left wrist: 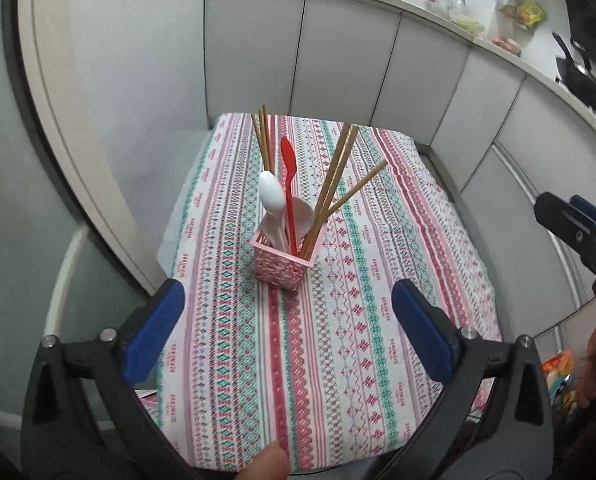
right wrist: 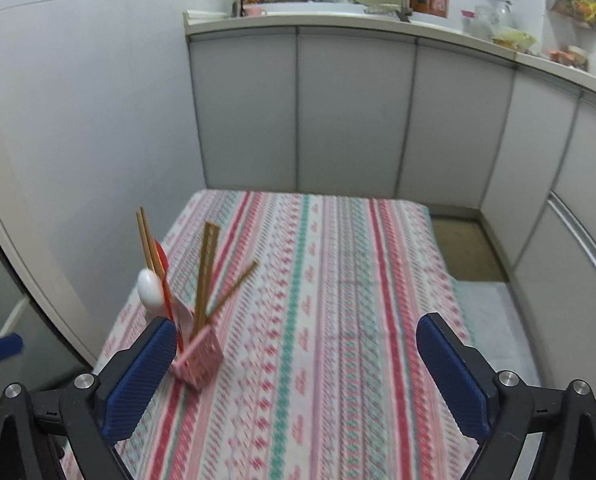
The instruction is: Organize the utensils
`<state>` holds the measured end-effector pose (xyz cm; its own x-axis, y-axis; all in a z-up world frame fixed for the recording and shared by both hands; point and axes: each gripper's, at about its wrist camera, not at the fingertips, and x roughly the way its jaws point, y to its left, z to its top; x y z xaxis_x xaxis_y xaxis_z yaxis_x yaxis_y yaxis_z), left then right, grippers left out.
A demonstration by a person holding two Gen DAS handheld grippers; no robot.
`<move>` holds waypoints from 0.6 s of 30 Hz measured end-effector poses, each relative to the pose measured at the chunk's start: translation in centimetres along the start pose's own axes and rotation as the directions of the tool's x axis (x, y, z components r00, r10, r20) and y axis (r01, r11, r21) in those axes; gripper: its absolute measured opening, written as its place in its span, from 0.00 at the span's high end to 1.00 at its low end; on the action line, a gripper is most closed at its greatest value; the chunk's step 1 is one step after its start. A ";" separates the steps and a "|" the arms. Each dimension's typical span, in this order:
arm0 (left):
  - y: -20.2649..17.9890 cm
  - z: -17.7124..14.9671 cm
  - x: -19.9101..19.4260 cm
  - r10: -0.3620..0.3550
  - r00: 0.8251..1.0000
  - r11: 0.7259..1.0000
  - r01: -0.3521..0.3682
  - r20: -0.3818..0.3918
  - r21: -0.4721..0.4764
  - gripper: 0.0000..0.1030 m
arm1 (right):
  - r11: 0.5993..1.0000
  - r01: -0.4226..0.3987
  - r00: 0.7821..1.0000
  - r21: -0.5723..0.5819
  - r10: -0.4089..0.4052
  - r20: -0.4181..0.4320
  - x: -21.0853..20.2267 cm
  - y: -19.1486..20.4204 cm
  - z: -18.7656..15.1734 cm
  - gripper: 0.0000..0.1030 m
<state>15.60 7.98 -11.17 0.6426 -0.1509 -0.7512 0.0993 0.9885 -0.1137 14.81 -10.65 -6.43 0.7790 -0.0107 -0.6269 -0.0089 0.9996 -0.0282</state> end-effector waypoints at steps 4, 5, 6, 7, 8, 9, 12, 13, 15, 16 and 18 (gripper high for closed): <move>-0.7 -0.5 -2.3 0.011 0.999 1.000 -0.012 0.032 0.011 0.00 | 0.998 0.053 0.998 0.034 -0.052 -0.041 -2.3 -1.1 -1.2 0.02; -0.9 -0.4 -3.2 0.014 0.999 1.000 -0.014 0.047 0.012 0.00 | 0.997 0.066 0.997 0.033 -0.064 -0.041 -3.1 -1.2 -1.3 0.01; -1.0 -0.4 -4.0 0.020 0.998 1.000 -0.021 0.062 0.012 0.00 | 0.997 0.076 0.996 0.032 -0.074 -0.039 -3.8 -1.3 -1.3 0.01; -1.1 -0.3 -4.9 0.030 0.996 0.999 -0.031 0.080 0.010 0.00 | 0.996 0.085 0.996 0.031 -0.084 -0.032 -4.7 -1.3 -1.3 0.01; -1.2 -0.3 -5.5 0.037 0.995 0.999 -0.038 0.094 0.008 0.00 | 0.996 0.088 0.996 0.029 -0.087 -0.022 -5.4 -1.2 -1.2 0.01; -1.2 -0.3 -6.2 0.050 0.993 0.999 -0.052 0.107 0.008 0.00 | 0.995 0.093 0.996 0.021 -0.093 -0.009 -6.4 -1.0 -1.0 0.01; -1.5 -0.2 -8.1 0.061 0.989 0.998 -0.062 0.136 0.007 0.00 | 0.994 0.104 0.994 0.008 -0.105 0.018 -8.4 -0.7 -0.8 0.01; -1.6 -0.3 -8.7 0.053 0.988 0.998 -0.055 0.145 0.007 0.00 | 0.995 0.101 0.994 0.008 -0.102 0.027 -9.0 -0.7 -0.8 0.01; -1.9 -0.4 -9.7 0.042 0.985 0.999 -0.045 0.167 0.012 0.00 | 0.995 0.102 0.994 0.003 -0.102 0.031 -9.8 -0.6 -0.9 0.01; -2.1 -0.4 -10.2 0.039 0.983 0.999 -0.043 0.179 0.018 0.00 | 0.995 0.101 0.994 0.001 -0.101 0.032 -10.1 -0.6 -0.9 0.01; -2.8 -0.5 -10.9 0.042 0.980 0.998 -0.049 0.196 0.032 0.00 | 0.995 0.098 0.995 0.001 -0.098 0.034 -10.6 -0.7 -1.1 0.01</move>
<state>7.94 6.88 -3.03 0.7827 -0.1065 -0.6132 0.0919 0.9942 -0.0553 5.83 -11.30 -0.59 0.7972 -0.1080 -0.5940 0.0681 0.9937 -0.0892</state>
